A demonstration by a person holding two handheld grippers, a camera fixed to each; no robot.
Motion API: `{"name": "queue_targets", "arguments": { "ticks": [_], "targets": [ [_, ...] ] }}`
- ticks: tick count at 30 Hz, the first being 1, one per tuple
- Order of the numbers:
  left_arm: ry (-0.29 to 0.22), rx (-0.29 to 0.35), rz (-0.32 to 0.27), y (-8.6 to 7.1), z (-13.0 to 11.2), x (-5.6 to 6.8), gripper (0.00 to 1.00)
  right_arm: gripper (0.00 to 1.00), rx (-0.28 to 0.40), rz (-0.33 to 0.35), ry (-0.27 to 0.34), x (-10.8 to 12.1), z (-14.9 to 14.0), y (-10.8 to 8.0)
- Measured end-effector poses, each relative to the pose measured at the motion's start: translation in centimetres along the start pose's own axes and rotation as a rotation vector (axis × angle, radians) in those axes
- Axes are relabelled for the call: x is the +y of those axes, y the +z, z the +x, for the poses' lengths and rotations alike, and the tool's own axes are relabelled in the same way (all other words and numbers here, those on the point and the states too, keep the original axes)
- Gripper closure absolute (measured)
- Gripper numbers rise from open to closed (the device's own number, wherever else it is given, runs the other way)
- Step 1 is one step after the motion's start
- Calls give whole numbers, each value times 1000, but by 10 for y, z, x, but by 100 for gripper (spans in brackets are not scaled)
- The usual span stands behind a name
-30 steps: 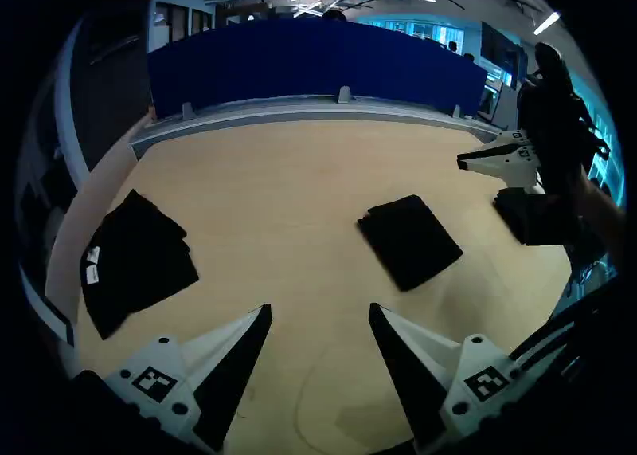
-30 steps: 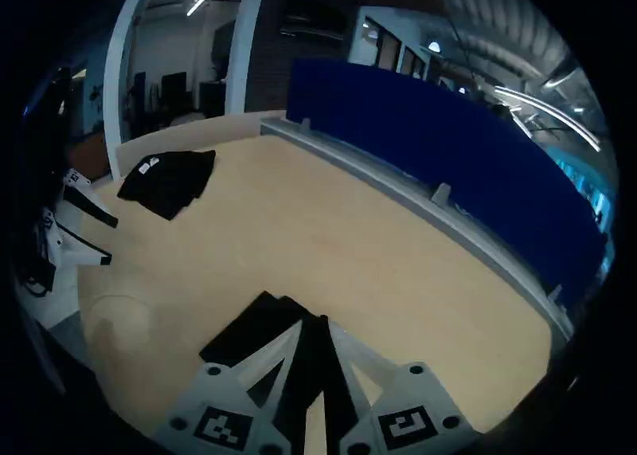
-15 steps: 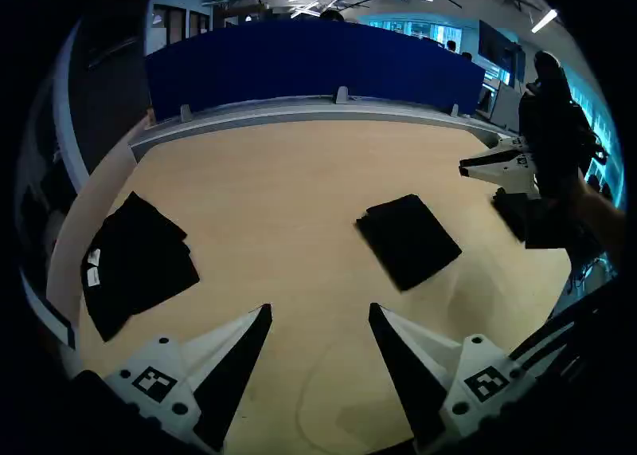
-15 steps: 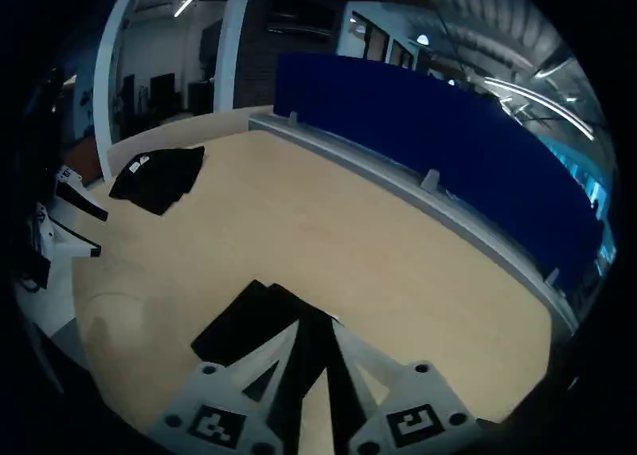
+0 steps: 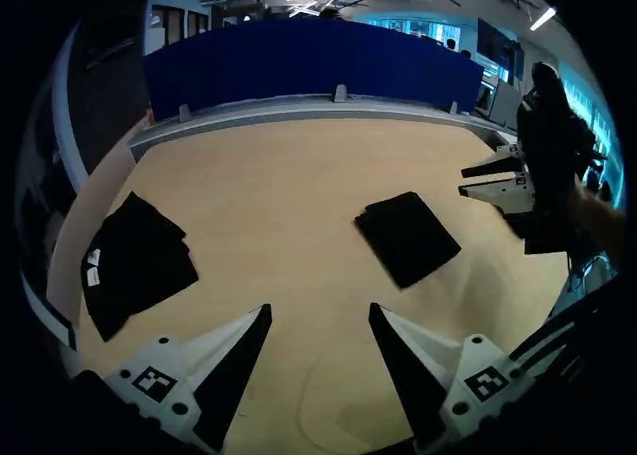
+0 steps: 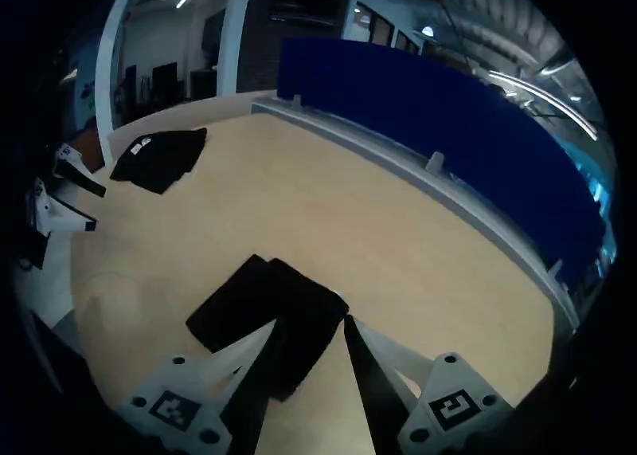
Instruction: Fold towel
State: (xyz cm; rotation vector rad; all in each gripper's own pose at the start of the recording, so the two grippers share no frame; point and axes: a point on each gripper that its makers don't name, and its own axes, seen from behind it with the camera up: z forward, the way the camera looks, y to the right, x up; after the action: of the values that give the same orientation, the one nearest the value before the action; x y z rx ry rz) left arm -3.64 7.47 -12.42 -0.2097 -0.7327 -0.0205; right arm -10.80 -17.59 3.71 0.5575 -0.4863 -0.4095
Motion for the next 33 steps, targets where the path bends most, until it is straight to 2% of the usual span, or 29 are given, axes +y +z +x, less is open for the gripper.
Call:
{"name": "queue_targets", "arguments": {
  "ticks": [17, 27, 33],
  "targets": [
    [-4, -25, 5, 0, -13, 0, 10, 44, -152, 76, 4, -21, -97, 21],
    [1, -27, 2, 3, -12, 1, 10, 44, -206, 116, -19, -31, -123, 24],
    [0, -28, 3, 3, -13, 0, 10, 70, -213, 133, -25, -34, -126, 26]
  ]
}}
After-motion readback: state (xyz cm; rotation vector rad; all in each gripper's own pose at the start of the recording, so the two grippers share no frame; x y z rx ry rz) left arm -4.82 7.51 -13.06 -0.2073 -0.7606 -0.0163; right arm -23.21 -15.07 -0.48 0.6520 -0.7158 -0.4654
